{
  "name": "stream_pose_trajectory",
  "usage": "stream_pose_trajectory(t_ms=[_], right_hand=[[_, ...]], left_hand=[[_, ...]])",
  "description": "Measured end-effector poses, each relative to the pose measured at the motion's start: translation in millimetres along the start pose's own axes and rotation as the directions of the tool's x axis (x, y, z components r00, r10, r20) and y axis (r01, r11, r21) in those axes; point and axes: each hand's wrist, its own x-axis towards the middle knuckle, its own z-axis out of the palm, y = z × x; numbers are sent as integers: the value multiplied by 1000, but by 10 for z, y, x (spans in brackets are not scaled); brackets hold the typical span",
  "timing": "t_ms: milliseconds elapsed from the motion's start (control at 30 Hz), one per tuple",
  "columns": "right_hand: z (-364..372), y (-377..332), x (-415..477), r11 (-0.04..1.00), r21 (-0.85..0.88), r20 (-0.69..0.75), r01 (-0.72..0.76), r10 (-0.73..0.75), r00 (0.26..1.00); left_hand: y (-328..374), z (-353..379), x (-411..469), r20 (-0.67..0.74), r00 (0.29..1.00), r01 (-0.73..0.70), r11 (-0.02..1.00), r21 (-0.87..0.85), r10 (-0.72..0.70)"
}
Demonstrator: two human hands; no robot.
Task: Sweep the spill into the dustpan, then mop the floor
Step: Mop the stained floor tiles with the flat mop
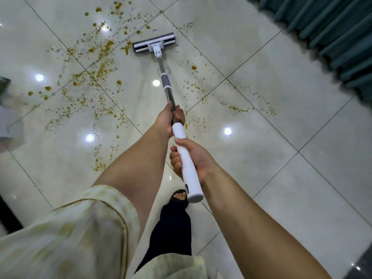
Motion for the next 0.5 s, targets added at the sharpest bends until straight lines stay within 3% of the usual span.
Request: stream_pose_trajectory(t_ms=[200, 500], right_hand=[[-599, 1039, -832, 1000, 21, 3, -18, 18, 1000], [-1625, 2647, -1963, 999, -44, -4, -31, 31, 1000]], left_hand=[[-1074, -440, -739, -67, 998, 14, 998, 65, -9], [-2886, -1355, -1894, -27, 999, -26, 999, 25, 27]])
